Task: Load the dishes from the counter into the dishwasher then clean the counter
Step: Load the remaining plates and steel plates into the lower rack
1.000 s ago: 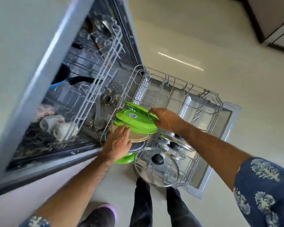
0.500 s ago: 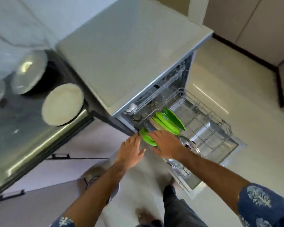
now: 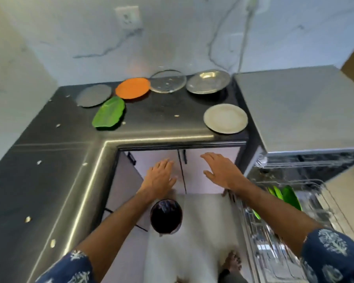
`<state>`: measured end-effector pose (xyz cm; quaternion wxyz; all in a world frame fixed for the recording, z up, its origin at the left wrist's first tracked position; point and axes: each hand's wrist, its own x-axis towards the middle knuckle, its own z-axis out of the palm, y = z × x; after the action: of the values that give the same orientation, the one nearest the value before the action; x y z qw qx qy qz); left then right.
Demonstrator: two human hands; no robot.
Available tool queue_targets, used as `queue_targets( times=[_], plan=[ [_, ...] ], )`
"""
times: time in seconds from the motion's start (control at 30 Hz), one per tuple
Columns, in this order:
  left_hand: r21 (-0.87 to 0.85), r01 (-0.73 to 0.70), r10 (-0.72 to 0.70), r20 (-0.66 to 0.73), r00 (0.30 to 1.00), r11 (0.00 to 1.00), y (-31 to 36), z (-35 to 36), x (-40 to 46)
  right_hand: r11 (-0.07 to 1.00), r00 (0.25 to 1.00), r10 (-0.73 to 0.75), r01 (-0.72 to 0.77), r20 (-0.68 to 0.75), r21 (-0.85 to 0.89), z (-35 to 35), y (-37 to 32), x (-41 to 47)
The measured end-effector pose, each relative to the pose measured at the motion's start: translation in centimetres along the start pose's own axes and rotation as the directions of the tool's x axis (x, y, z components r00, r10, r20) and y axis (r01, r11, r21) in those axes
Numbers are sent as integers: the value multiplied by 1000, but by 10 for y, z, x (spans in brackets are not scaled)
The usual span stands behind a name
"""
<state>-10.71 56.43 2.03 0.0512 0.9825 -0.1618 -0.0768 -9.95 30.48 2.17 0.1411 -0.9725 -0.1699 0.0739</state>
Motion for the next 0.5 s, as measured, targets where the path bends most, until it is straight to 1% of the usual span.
queue_targets(
  times=[0.1,0.2,0.33,0.5],
  plan=[
    [1,48,-47,-53,997,999,-40,-18,-12,1000,1000,8,-8,1,14,-8,-27,26],
    [-54,117,-121,-80,989,992,-70,-31,-12,1000,1000,-13,13,15,15,-10,-45,54],
    [-95,221,-229,-82,970,971,-118,-39,-2,996,996,-85,84,14,18,-8,-71,106],
    [-131,367,-380,-96,920,921,-179,-39,26,978,978,-205,202,44,58,0,-103,199]
  ],
)
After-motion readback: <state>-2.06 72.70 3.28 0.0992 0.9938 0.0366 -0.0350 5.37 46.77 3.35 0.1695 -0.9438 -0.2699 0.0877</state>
